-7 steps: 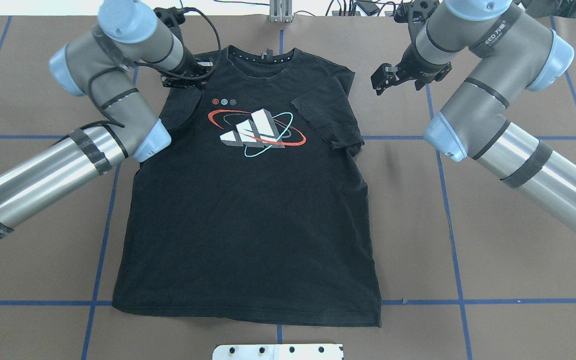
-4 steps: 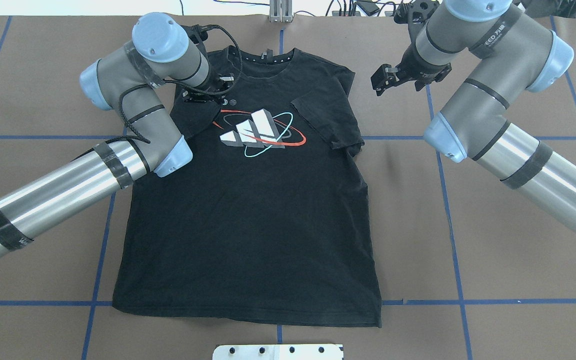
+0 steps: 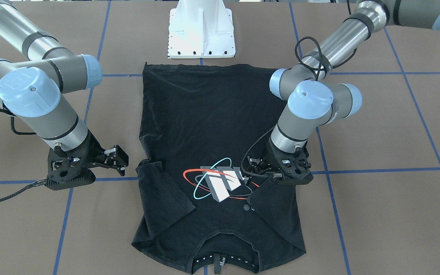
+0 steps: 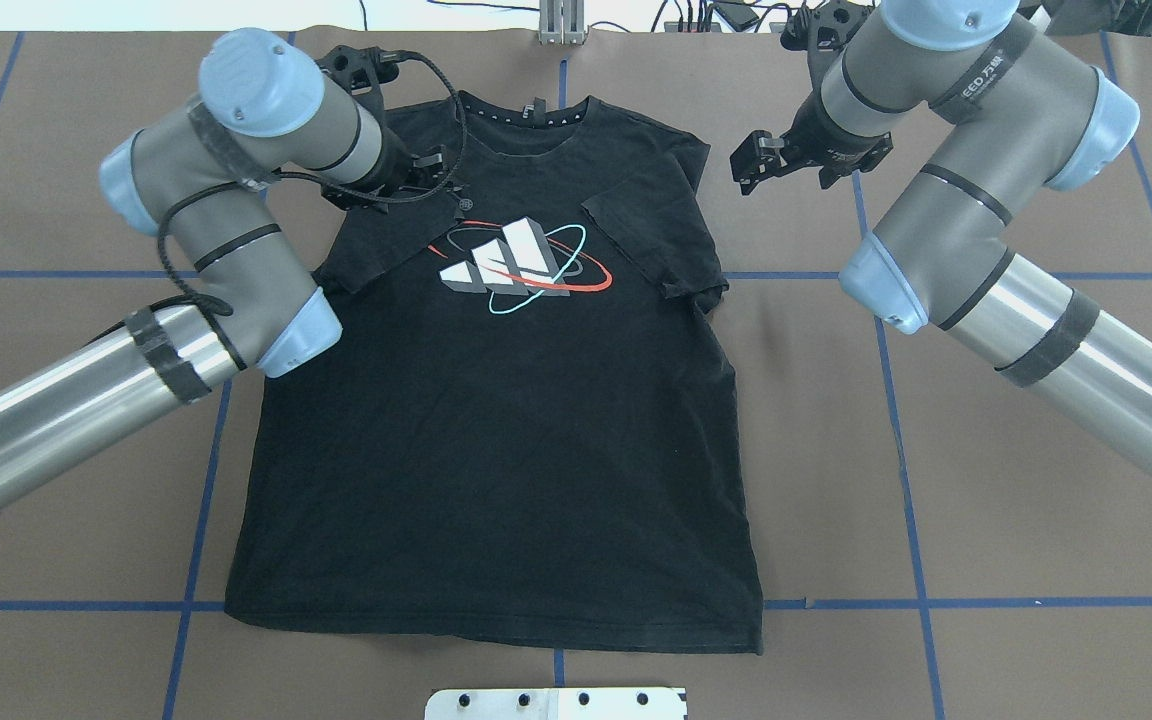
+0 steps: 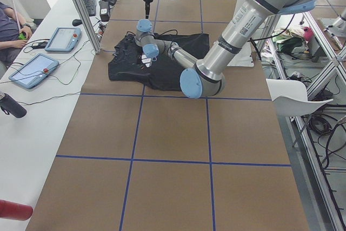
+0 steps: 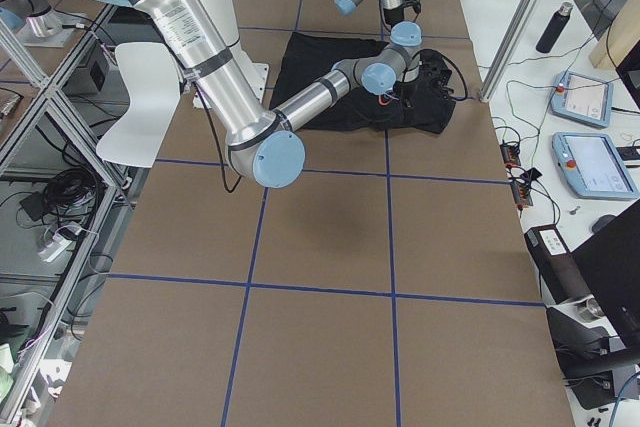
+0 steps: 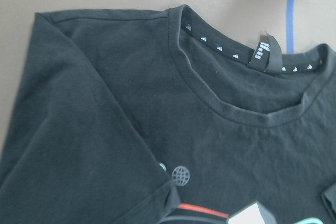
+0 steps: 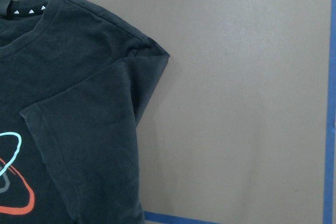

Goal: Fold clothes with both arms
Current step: 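Move both grippers to the hem corners nearest the robot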

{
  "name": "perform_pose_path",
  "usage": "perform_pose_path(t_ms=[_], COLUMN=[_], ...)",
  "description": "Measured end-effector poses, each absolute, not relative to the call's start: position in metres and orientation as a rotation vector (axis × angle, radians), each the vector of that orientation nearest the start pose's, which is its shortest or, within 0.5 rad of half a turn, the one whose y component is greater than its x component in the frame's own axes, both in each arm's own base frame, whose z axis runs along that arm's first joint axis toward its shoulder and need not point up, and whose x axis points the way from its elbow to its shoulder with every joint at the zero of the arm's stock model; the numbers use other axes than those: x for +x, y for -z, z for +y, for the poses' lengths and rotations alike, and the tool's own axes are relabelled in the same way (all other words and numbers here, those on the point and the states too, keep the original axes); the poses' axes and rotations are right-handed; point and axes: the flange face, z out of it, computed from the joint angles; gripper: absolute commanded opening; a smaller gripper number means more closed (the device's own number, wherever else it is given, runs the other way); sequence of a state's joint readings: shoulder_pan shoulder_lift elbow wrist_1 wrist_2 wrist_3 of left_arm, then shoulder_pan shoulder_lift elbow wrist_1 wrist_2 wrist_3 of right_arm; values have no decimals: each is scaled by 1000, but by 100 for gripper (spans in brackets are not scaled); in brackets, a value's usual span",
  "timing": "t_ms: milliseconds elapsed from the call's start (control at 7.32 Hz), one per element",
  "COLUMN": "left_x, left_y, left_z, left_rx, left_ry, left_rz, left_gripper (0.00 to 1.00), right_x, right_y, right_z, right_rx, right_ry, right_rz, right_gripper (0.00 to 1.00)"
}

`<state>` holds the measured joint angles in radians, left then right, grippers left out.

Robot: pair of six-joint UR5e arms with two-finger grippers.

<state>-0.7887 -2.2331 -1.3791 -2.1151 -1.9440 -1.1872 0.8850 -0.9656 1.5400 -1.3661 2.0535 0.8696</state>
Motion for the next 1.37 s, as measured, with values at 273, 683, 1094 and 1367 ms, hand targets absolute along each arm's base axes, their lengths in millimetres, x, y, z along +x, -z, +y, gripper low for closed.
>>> perform_pose_path(t_ms=[273, 683, 1094, 1367], left_x=[403, 370, 356, 361], left_y=[-315, -357, -389, -415], left_z=[-536, -450, -355, -302], left_rx=[289, 237, 168, 129], left_ry=[126, 67, -11, 7], left_rz=[1048, 1051, 1034, 1045], left_gripper=[100, 100, 100, 100], right_x=[-397, -400, -407, -415], right_y=[-285, -308, -320, -323], right_z=[-530, -373, -233, -188], right_rx=[222, 199, 178, 185], right_ry=[-16, -25, -52, -57], right_rz=[-889, -893, -874, -869], right_gripper=[100, 100, 100, 100])
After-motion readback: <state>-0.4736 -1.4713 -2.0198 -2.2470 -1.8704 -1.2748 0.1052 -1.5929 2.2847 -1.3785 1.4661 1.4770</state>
